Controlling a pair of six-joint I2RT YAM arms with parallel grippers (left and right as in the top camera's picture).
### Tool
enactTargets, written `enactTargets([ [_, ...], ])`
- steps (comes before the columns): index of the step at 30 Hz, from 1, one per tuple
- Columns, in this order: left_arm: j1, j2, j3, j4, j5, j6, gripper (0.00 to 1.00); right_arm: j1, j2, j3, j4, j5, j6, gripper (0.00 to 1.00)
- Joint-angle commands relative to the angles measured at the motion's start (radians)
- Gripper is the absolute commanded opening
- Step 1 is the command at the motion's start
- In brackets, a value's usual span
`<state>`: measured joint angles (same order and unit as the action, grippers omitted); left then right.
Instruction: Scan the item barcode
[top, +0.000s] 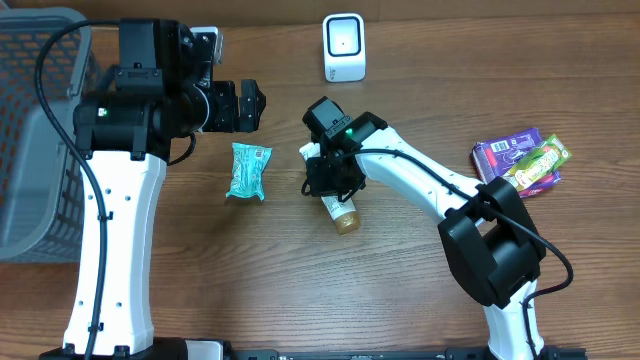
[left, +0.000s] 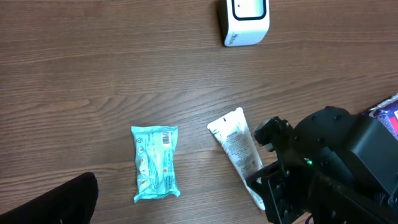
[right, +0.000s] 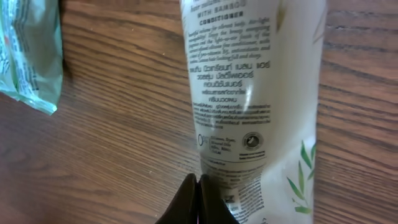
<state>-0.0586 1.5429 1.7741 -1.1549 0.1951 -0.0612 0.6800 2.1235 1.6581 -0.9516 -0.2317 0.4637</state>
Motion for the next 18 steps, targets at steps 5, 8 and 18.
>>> enactTargets([
  [5, -0.001, 0.006, 0.011, 0.001, 0.005, -0.014, 1.0, -0.007, -0.02, -0.061, 0.029, 0.119, 0.069, 0.04],
  [8, -0.001, 0.006, 0.011, 0.001, 0.005, -0.014, 1.0, -0.008, -0.019, -0.092, 0.056, 0.12, 0.084, 0.04],
  [18, -0.001, 0.006, 0.011, 0.001, 0.005, -0.014, 1.0, -0.01, -0.061, -0.036, 0.014, 0.119, 0.016, 0.04],
])
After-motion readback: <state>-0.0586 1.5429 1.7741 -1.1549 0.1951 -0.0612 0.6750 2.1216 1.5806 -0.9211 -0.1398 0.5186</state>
